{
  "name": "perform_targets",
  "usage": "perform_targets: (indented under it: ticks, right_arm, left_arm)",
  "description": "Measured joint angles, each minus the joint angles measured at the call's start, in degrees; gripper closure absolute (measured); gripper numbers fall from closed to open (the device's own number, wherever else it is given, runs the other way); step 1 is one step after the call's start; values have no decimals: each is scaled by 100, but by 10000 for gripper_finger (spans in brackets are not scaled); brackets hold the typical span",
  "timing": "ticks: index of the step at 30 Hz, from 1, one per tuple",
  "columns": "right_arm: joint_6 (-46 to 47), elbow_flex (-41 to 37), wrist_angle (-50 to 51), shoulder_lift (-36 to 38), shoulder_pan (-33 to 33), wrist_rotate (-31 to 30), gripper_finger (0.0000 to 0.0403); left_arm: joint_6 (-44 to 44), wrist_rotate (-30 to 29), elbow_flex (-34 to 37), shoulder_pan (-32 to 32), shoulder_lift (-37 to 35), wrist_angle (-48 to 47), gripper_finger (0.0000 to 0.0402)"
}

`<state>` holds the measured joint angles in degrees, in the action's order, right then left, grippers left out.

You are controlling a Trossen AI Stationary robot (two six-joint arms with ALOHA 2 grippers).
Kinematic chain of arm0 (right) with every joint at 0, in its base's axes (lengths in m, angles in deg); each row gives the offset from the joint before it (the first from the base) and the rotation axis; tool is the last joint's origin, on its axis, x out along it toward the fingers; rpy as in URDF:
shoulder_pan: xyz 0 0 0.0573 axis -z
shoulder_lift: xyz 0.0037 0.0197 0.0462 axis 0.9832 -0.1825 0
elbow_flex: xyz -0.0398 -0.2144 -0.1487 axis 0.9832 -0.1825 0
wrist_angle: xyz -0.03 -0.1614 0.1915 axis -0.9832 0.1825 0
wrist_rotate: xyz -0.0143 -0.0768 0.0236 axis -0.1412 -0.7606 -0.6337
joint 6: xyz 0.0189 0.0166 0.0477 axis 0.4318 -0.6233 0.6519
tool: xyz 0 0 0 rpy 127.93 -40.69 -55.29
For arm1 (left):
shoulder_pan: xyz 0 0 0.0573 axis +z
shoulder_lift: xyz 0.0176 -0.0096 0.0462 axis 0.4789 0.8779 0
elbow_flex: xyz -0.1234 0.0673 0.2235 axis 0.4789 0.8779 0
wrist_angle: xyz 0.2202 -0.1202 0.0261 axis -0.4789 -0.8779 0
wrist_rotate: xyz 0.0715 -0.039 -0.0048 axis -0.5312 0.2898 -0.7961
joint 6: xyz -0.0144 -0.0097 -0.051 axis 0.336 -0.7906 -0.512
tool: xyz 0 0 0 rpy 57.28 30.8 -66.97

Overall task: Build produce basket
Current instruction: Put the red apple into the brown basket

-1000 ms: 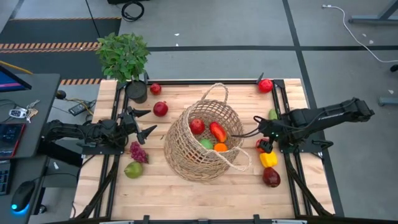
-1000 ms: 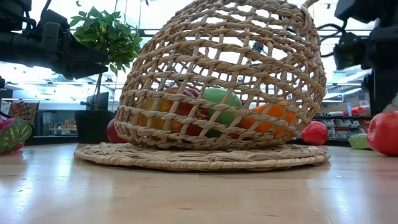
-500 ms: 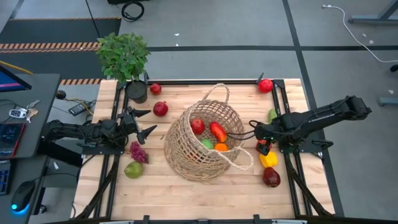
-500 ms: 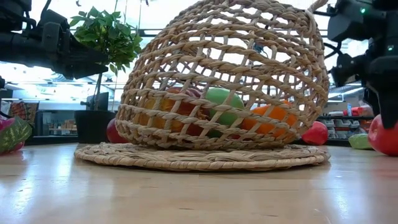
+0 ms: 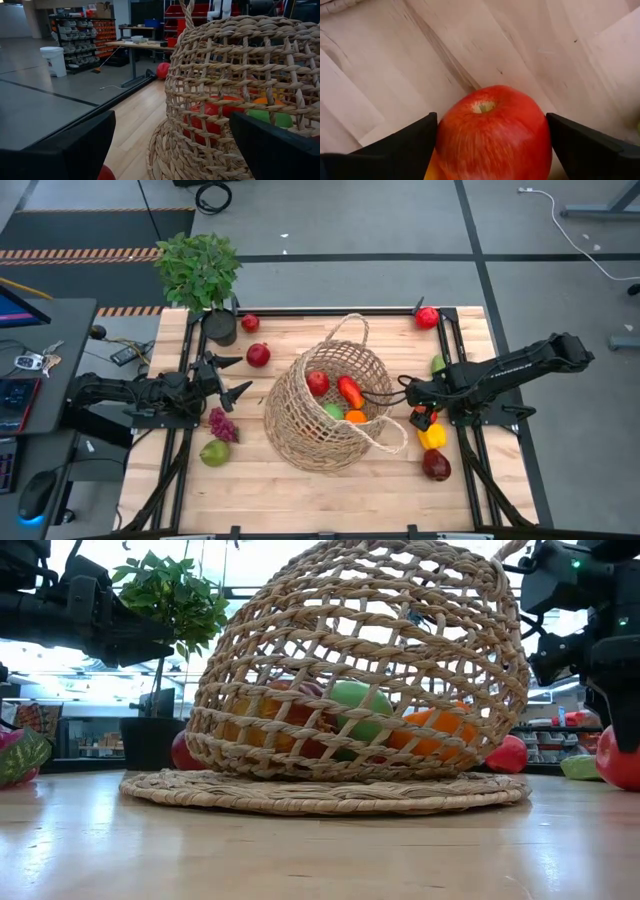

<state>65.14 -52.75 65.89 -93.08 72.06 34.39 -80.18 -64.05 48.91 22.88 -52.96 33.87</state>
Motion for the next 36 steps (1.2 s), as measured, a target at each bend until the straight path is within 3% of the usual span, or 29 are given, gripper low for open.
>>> perform_targets:
  ticks: [14, 29, 36]
  right_arm:
    - [57, 392, -67, 75, 148, 13, 54]
    - [-902, 2607, 718, 462, 714, -38, 54]
    - [-1516, 3771, 400, 608, 1018, -14, 54]
  left_arm:
    - [2, 0, 0, -2, 0, 0, 4]
    - [2, -1, 0, -2, 1, 0, 4]
    - [2, 0, 0, -2, 2, 0, 4]
